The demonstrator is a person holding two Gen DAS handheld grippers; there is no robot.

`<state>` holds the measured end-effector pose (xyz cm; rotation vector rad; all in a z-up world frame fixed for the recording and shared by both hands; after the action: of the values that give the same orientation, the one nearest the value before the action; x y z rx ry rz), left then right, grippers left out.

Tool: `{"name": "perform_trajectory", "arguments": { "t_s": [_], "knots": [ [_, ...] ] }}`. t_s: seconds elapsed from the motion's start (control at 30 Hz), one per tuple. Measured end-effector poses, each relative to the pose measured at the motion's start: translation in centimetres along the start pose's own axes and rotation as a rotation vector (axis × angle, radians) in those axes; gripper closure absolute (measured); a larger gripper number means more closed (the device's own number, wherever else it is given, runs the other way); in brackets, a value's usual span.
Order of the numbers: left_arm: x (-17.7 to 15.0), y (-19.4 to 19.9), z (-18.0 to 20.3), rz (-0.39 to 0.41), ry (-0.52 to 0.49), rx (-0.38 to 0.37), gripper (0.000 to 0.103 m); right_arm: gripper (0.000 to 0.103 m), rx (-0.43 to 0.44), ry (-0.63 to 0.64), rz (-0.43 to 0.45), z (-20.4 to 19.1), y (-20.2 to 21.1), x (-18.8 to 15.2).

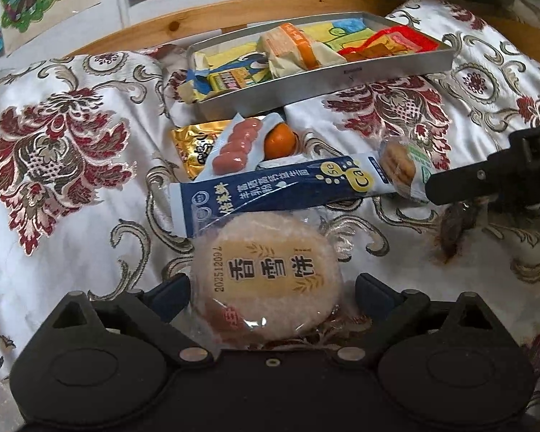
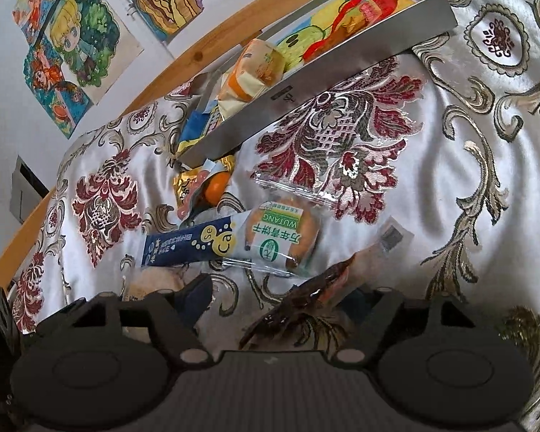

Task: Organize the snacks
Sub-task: 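Grasp round rice cake with left tool while right tool grasps brown snack packet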

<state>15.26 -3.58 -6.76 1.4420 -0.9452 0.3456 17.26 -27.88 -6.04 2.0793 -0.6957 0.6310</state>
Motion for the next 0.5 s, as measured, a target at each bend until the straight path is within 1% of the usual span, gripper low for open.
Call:
{"name": "perform_trajectory", "arguments": {
  "t_s": [0.17,0.23,0.3,0.33,0.43,0.5],
  "knots": [
    [-0.03,-0.13,-0.12,0.0,0.019,-0.025,0.011,0.034,0.015,-0.014,0.004,0.12,0.14,-0.35],
    [-0.08,-0.19,-0.28,0.0,0.031,-0.031,0.015,0.038,0.019,-0.012,0.002,-0.01,0.11,-0.51],
    [-0.09,-0.17,-0.35,0.001,0.04,-0.034,0.019,0.045,0.022,-0.008,-0.005,-0.16,0.01,-0.64],
    [-0.09,-0.17,-0.35,0.001,0.042,-0.036,0.02,0.046,0.023,-0.007,-0.011,-0.23,-0.07,-0.7],
    [-0.11,-0.11,-0.25,0.002,0.041,-0.037,0.022,0.048,0.024,0.001,-0.02,-0.49,-0.23,-0.88],
    [-0.14,-0.06,-0.19,0.003,0.04,-0.037,0.023,0.053,0.02,0.009,-0.023,-0.65,-0.26,-0.97]
  ]
}}
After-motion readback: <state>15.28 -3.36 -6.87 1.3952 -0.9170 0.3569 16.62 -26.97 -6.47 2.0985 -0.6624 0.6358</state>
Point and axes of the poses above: each gripper's, at about its wrist camera, not at the fingertips, and y roughly against the way its jaws point, z to its right, x to its top, the point moved 1 cm from there along -y, roughly the way its jaws point, and after that the axes turned 4 degrees about -z, right-handed, at the moved point
